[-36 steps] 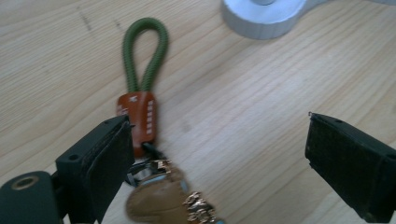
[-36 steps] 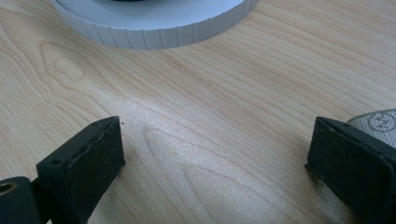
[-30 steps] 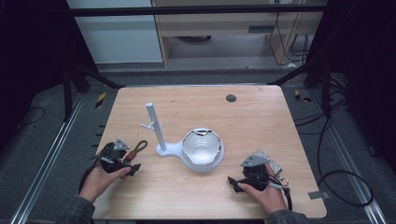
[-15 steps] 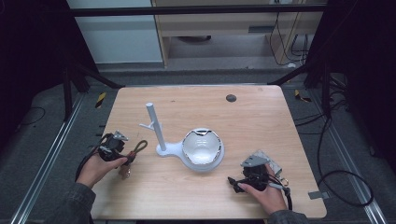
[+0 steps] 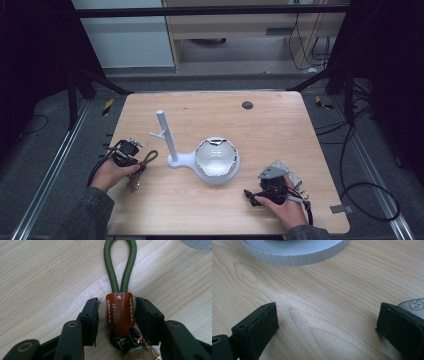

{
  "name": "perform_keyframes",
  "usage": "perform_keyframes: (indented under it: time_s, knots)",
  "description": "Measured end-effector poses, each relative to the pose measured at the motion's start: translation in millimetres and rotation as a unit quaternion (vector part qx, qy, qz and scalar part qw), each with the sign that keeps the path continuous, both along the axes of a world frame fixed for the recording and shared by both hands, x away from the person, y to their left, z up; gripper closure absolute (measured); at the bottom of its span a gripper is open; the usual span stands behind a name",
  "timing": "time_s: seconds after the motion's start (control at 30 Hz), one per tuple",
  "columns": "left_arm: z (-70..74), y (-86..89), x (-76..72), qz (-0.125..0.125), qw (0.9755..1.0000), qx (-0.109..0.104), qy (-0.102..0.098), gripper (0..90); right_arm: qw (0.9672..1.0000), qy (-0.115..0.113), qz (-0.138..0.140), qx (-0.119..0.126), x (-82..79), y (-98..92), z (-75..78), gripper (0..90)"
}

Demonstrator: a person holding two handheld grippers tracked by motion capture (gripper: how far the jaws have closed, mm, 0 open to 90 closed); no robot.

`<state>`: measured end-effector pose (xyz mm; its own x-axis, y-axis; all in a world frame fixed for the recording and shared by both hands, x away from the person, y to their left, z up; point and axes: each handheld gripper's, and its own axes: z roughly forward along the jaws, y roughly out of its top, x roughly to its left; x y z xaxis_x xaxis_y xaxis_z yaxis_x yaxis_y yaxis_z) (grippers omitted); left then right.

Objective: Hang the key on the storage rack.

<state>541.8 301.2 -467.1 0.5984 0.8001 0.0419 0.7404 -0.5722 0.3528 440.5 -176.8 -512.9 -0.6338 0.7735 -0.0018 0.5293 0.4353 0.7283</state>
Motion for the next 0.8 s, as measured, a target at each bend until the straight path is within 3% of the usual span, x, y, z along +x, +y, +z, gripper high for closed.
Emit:
perform_keyframes:
  time_s: [0.07,0.2,0.3,0.43,0.57,0.8]
  knots:
    - [0.2,-0.1,0.1,-0.004,1.0000,-0.004,0.003,62.3,1.0000,-0.001,0.001,0.000,0.0,-0.1,0.0,3.6]
    - [1.7,-0.6,-1.4,-0.006,0.9999,0.004,0.009,65.4,1.0000,-0.001,0.001,0.000,0.0,-0.2,0.0,3.6]
    - [6.3,0.7,-6.7,-0.006,0.9999,0.004,-0.009,65.5,1.0000,-0.001,0.002,-0.001,0.0,-0.3,0.0,3.6]
    - [14.3,6.8,-19.0,-0.003,0.9990,-0.021,-0.039,65.5,1.0000,-0.001,0.002,-0.001,0.0,-0.3,0.0,3.6]
    - [18.8,13.4,-34.2,0.001,0.9960,-0.048,-0.076,65.6,1.0000,-0.001,0.002,-0.001,0.0,-0.3,0.0,3.6]
    - [28.7,18.7,-59.0,0.000,0.9879,-0.083,-0.131,65.7,1.0000,-0.001,0.002,-0.001,0.0,-0.3,0.0,3.6]
